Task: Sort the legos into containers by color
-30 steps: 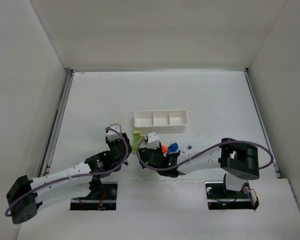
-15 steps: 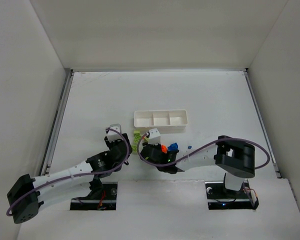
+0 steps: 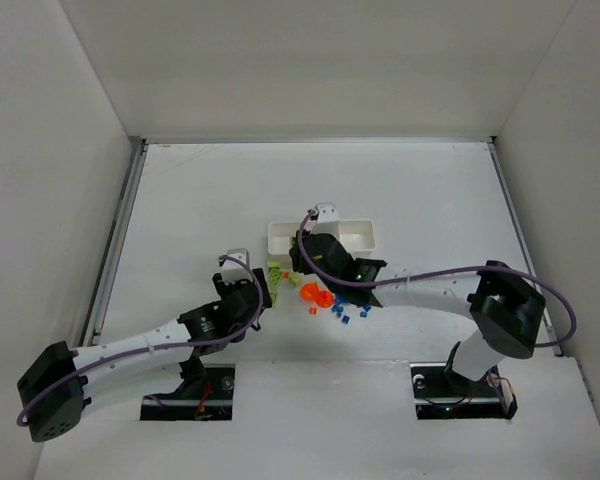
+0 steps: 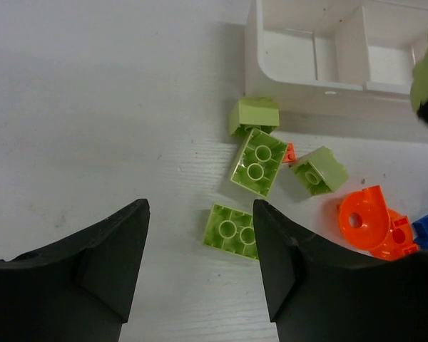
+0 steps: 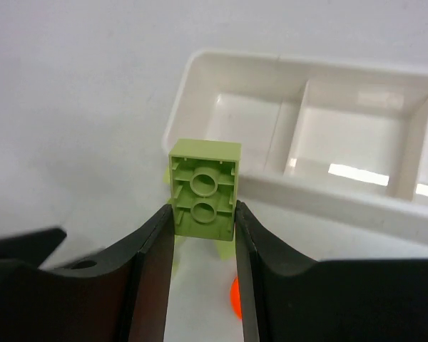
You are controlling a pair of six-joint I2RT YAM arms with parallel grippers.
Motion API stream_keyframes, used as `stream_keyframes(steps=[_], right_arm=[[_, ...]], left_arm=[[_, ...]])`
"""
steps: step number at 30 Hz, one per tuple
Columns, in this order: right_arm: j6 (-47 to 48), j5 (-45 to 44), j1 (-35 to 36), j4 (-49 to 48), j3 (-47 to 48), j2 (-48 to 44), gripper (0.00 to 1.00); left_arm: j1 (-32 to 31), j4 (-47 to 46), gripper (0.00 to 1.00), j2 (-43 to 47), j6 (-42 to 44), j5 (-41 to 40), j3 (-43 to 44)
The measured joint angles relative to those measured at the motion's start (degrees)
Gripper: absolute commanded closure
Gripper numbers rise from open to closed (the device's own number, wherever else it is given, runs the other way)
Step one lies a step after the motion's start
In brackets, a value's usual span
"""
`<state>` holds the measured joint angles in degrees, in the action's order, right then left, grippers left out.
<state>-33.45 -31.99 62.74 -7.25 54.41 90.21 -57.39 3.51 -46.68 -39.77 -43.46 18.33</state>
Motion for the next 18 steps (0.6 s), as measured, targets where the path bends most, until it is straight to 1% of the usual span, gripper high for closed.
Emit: stream_keyframes(steps=[1,4,9,11,12,13,15,16,18], right_arm=[[0.52,1.11,-2.1,-0.26,1.25,1.07,0.7],[1.66,3.8,-5.05,-0.96,4.11,3.89,0.7],[2.67,6.75,-6.62,-0.92,8.83,8.04,0.66],[2.82,7.26,-6.86,-0.94,9.88,9.22,0.62],[2.82,7.34,-6.88,-0.96,10.05,9.64,0.58],[2.8,7.43,-6.88,-0.94,10.05,9.84,0.5],[2.86,7.54,-6.88,-0.94,10.05,10.38,0.46],[2.73,7.61,-6.88,-0.87,10.05,10.6,0.4],[2.89,7.58,-6.88,-0.85,10.05,10.73,0.38]], left_arm=[[-0.17,-0.55,0.43,-1.07,0.02,0.46,0.0],[-1.31,-1.11,0.42,-5.01,0.04,1.95,0.0],[-2.84,-1.66,0.4,-7.17,0.09,3.21,0.0],[-2.97,-2.21,0.4,-7.72,0.11,3.67,0.0],[-3.02,-2.58,0.4,-8.26,0.11,4.13,0.0],[-3.02,-2.8,0.4,-8.61,0.11,4.39,0.0],[-3.08,-3.28,0.4,-9.51,0.13,5.09,0.0],[-3.19,-3.74,0.4,-10.12,0.22,5.49,0.0],[-3.43,-4.39,0.41,-11.15,0.31,5.95,0.0]])
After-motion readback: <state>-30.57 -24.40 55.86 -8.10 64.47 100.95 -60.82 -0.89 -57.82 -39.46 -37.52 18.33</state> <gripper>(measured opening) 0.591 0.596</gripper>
